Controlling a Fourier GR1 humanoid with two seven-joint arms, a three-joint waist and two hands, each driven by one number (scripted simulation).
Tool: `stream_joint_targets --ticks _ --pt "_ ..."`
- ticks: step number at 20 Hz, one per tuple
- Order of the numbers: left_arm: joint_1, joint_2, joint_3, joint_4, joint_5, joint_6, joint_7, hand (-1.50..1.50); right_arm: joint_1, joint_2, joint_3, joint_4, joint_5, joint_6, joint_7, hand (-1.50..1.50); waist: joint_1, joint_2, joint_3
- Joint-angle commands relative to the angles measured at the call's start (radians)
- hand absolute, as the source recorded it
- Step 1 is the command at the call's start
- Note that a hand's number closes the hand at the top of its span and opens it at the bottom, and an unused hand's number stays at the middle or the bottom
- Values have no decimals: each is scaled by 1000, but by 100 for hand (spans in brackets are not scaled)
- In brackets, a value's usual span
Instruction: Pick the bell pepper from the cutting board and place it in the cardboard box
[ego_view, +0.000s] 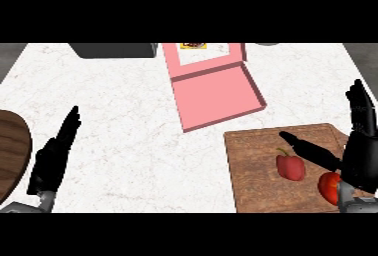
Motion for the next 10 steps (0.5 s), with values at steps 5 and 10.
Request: stream_joint_targets --ticks 5,10 --pt "52 -12 -4 -32 -27 20 10 0 162 -266 32 -65 260 101 222 -150 -1 -4 -3" --pt "34 3 20 -16 -24 -3 -4 0 204 -445 72 -175 312 342 468 -150 -1 -3 -4"
